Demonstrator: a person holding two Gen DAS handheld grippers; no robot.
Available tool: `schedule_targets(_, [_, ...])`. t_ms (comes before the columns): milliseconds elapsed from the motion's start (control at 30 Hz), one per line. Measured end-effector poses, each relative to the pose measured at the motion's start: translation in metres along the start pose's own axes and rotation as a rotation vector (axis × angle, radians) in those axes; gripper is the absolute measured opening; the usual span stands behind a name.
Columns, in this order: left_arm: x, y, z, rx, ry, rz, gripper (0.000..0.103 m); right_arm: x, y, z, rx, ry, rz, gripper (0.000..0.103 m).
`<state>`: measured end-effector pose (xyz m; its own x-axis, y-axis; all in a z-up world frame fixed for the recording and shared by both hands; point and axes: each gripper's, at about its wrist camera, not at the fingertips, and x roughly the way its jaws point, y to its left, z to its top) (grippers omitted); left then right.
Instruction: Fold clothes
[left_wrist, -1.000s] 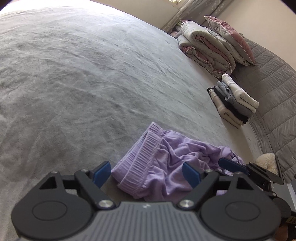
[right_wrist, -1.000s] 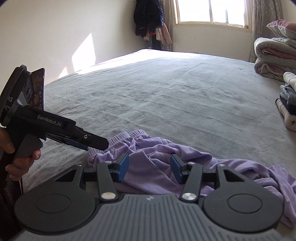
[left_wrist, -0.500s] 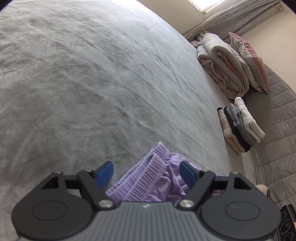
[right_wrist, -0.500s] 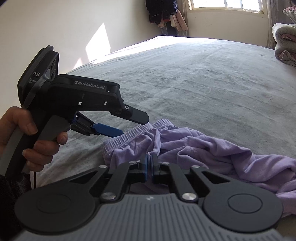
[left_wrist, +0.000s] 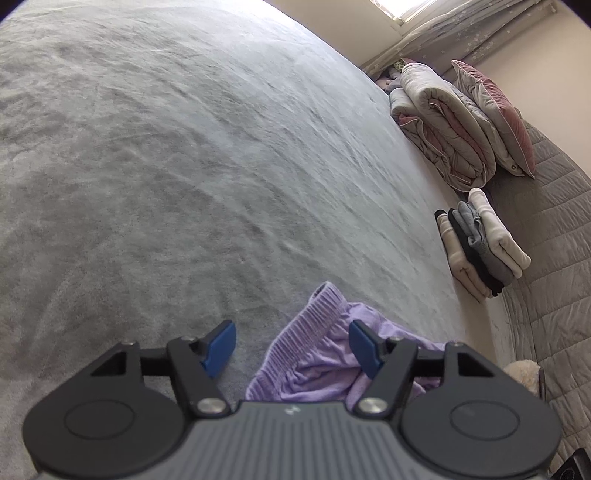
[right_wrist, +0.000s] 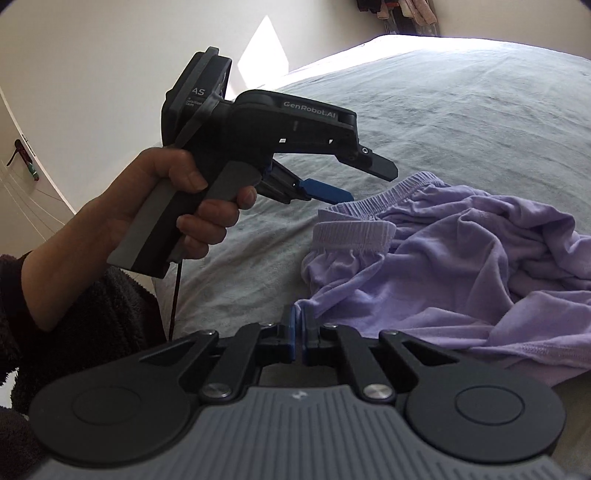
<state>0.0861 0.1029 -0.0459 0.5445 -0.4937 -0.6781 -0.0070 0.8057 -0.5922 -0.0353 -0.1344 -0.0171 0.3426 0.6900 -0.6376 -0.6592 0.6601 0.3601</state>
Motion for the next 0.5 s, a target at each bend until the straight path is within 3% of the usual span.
schedule_targets(167, [-0.006,0.003,-0.003,0.038,0.024,0.002,0.062,0.012,0.0,-0.017,-0.006,0.074,-0.022,0.004])
schedule_targets(300, [-0.013,0.006,-0.01,0.08,0.039,0.005,0.057,0.011,-0.003,-0.017,0.009,0.067,-0.019,0.005])
schedule_targets(367, [-0.015,0.007,-0.013,0.096,0.054,-0.001,0.055,0.01,-0.005,-0.015,0.015,0.061,-0.017,0.013])
schedule_targets(500, [-0.015,0.008,-0.013,0.103,0.074,-0.009,0.054,0.011,-0.007,-0.012,0.035,0.029,-0.034,0.014])
